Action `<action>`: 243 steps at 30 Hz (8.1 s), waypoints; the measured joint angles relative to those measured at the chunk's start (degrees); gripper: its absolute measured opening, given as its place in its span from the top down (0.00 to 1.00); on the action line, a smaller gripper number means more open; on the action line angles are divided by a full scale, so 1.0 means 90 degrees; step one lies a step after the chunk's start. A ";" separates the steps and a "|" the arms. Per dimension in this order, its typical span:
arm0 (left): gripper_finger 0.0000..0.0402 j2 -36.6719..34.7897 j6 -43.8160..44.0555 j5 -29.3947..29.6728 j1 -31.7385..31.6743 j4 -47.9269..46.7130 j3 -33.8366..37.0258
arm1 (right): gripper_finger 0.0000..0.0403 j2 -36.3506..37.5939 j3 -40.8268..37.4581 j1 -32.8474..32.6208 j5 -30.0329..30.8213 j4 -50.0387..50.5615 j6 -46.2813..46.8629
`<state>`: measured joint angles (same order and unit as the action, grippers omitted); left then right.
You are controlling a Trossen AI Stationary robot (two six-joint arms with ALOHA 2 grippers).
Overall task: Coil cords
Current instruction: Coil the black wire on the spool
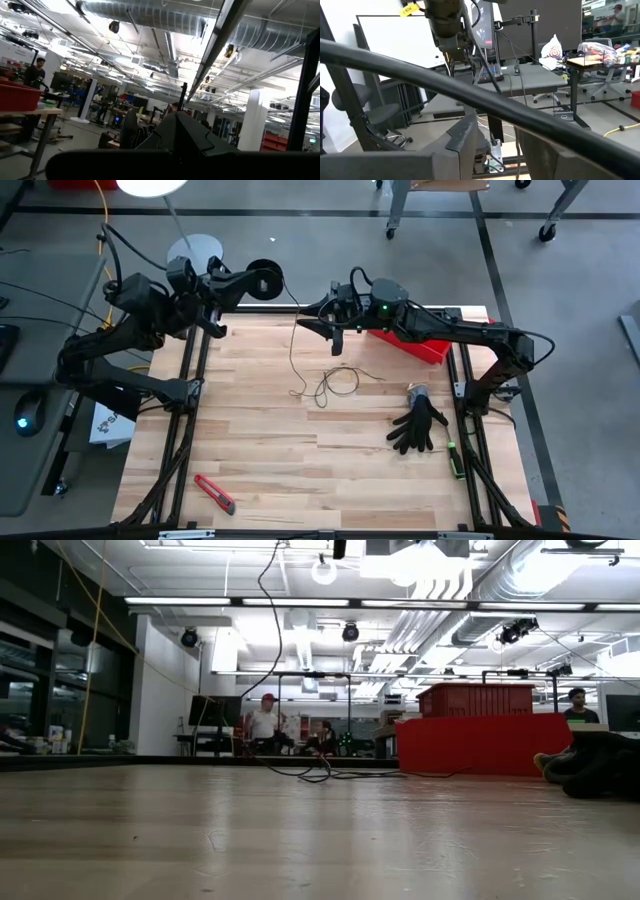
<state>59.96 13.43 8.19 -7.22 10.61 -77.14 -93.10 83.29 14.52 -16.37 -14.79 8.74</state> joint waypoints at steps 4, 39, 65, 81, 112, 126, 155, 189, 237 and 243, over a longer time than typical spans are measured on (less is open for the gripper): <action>1.00 0.0066 0.0052 -0.0005 0.0000 0.0006 0.0000 | 0.68 0.0000 0.0000 -0.0005 0.0010 0.0005 -0.0006; 1.00 0.0010 -0.0055 0.0174 -0.0002 0.0000 0.0000 | 0.81 0.0007 0.0000 -0.0032 0.0365 0.0301 -0.0023; 1.00 0.0046 0.0115 0.0174 -0.0004 -0.0027 0.0000 | 0.82 0.0007 0.0000 -0.0078 0.0528 0.0083 -0.0019; 1.00 0.0174 0.0498 0.0490 -0.0003 -0.0018 0.0000 | 1.00 0.0007 0.0000 -0.0294 0.0553 -0.0127 0.0196; 1.00 0.1383 0.7006 0.0709 -0.0353 0.1231 0.0007 | 1.00 -0.1333 0.1234 -0.1090 0.1303 -0.1931 0.0159; 1.00 0.0632 0.7283 0.0505 0.0145 0.0286 -0.0005 | 1.00 -0.1498 0.2439 -0.0955 0.0553 -0.0326 -0.0115; 1.00 0.0542 0.7832 0.0351 0.0888 0.0183 0.0000 | 1.00 -0.1540 0.2691 -0.0698 0.0738 -0.0695 -0.0530; 1.00 -0.0733 0.0731 0.1484 0.0657 -0.3700 0.0002 | 1.00 -0.0916 0.2703 0.0602 -0.0384 0.2274 -0.0677; 1.00 0.1298 -0.2564 0.1246 0.0726 -0.5256 -0.2322 | 0.98 -0.0580 0.2701 -0.0615 0.0666 0.3106 -0.2284; 0.97 0.1262 -0.2217 0.1290 0.0726 -0.5300 -0.2324 | 1.00 -0.0561 0.2701 -0.0618 0.0650 0.3171 -0.2141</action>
<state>71.32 -6.52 19.80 -0.69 -37.09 -98.06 -98.15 107.59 8.96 -10.52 13.75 -10.54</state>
